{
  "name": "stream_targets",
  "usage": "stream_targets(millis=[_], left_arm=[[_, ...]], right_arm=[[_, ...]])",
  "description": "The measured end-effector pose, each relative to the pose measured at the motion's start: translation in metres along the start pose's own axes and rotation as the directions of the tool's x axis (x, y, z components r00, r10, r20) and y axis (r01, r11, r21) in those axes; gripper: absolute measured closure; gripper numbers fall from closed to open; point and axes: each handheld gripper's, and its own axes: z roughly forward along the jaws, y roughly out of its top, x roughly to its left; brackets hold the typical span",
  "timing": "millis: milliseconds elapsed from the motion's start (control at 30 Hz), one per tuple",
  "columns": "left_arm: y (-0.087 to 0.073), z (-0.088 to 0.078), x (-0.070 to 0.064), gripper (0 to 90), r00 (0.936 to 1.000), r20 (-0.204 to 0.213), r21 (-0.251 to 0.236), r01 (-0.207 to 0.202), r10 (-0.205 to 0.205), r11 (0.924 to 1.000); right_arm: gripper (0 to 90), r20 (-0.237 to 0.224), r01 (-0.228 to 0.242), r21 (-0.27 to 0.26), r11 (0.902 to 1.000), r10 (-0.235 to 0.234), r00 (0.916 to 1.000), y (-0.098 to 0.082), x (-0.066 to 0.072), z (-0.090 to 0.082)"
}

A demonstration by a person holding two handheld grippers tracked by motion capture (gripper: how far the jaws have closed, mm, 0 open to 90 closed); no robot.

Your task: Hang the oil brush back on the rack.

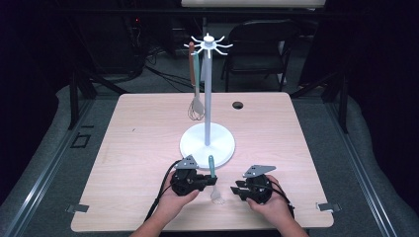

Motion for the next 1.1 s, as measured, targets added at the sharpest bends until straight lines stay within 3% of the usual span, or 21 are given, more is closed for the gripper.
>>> stream_targets(millis=[200, 433, 1100], left_arm=[[0.006, -0.005, 0.0, 84.8, 1.0, 0.0, -0.008, -0.005, 0.005, 1.0], [0.02, -0.018, 0.004, 84.9, 0.9996, -0.022, -0.029, -0.018, 0.017, 0.9994], [0.1, -0.054, 0.014, 84.9, 0.9901, -0.087, -0.007, -0.111, 0.11, 0.9938]], right_arm=[[65.4, -0.001, 0.005, 0.033, 0.9994, -0.005, 1.0, 0.0, -0.001, -0.002], [64.4, 0.008, -0.002, 0.019, 0.9998, 0.002, 1.0, -0.001, -0.005, -0.005], [62.3, 0.03, -0.023, -0.017, 0.9996, 0.024, 0.9993, -0.004, -0.013, -0.007]])
